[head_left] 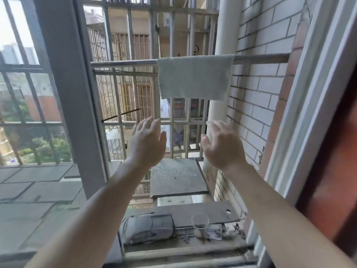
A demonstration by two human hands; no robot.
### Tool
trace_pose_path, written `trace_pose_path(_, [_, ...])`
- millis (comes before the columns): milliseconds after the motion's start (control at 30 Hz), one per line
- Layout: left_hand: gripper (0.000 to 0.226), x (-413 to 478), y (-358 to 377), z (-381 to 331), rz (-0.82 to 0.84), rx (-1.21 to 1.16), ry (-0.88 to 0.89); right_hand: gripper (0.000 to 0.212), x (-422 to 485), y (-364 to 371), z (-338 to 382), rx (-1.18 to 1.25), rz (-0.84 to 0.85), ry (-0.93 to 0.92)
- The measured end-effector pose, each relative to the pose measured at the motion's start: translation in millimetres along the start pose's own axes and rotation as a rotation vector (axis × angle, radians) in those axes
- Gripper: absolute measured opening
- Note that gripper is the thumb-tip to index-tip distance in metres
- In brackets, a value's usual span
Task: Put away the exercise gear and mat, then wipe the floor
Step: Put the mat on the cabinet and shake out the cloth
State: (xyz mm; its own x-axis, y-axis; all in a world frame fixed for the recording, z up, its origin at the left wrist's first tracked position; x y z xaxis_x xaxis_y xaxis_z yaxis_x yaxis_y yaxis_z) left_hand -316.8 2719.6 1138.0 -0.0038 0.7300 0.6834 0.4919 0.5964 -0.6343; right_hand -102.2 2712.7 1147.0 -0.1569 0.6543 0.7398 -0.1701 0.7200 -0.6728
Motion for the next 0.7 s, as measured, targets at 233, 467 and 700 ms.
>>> trace_pose_path(233, [0.046, -51, 15, -8, 0.088, -0.015, -0.048, 0.045, -44, 2, -2, 0.038, 0.08, -0.023])
trace_pose_path(467, [0.045, -99, 27, -22, 0.099, -0.015, -0.131, 0.039, -90, 6, -21, 0.09, 0.206, -0.052])
trace_pose_path(700, [0.05, -150, 31, -38, 0.178, 0.009, -0.274, 0.036, -129, 15, -43, 0.133, 0.332, -0.036])
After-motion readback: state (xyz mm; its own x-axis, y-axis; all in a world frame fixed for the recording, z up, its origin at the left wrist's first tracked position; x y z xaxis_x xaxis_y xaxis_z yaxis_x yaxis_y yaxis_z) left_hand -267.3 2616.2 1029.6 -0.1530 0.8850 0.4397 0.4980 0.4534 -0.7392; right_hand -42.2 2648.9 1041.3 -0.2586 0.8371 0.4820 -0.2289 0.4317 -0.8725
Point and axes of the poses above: each hand's wrist, its own x-axis towards the middle knuckle, its own y-axis out of the palm, z = x × y, the point moved 3 cm from there along x, towards the middle knuckle, and after that the axes turned 12 degrees about -x, right-handed, at the moved point
